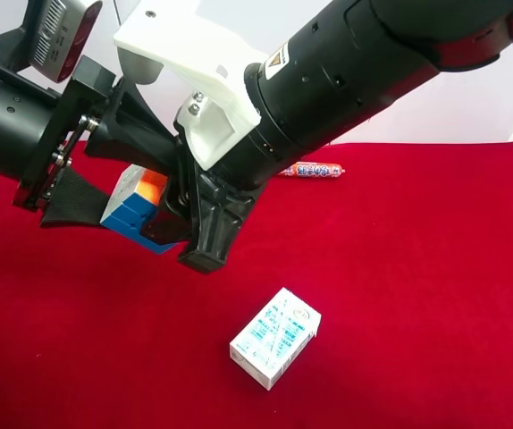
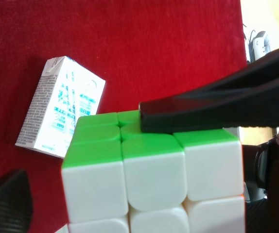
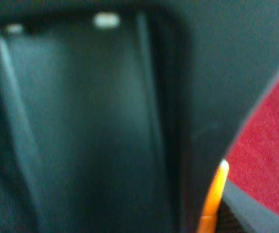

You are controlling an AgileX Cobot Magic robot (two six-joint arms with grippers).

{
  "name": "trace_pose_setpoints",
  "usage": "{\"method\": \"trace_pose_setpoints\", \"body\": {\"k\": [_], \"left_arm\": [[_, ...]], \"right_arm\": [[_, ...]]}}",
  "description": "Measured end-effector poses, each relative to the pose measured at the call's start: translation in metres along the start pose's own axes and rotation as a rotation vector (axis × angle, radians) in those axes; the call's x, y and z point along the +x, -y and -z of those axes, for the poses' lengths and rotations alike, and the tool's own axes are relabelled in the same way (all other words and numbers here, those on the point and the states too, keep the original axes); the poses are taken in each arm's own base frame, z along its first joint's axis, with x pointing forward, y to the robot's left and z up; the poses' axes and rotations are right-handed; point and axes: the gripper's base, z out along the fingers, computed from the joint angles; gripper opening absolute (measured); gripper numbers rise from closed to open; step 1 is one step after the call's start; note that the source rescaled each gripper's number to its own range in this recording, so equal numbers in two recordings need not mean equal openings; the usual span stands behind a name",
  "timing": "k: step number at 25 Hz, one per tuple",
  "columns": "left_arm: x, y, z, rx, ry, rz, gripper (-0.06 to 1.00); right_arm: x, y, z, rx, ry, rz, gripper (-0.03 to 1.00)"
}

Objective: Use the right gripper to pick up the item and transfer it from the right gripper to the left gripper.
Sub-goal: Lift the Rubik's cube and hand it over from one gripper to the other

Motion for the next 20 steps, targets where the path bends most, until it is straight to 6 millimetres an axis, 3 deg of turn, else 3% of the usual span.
{"method": "trace_pose_setpoints", "body": {"k": [4, 8, 10, 20], "left_arm": [[0.0006, 0.0003, 0.0, 0.004, -0.007, 0.003, 0.42], [0.0014, 0.0006, 0.0, 0.006, -0.015, 0.007, 0.24], [0.0018, 0.0005, 0.0, 0.006, -0.02, 0.005, 0.0], [0.0023, 0.0005, 0.0, 0.005, -0.026, 0.003, 0.0]], "right_arm": [[-0.0005, 0.0006, 0.0, 0.006, 0.006, -0.002, 0.0], [-0.003, 0.0025, 0.0, 0.029, 0.032, -0.011, 0.0], [-0.0046, 0.0028, 0.0, 0.036, 0.048, -0.015, 0.0], [-0.0049, 0.0027, 0.0, 0.035, 0.051, 0.007, 0.03]]}}
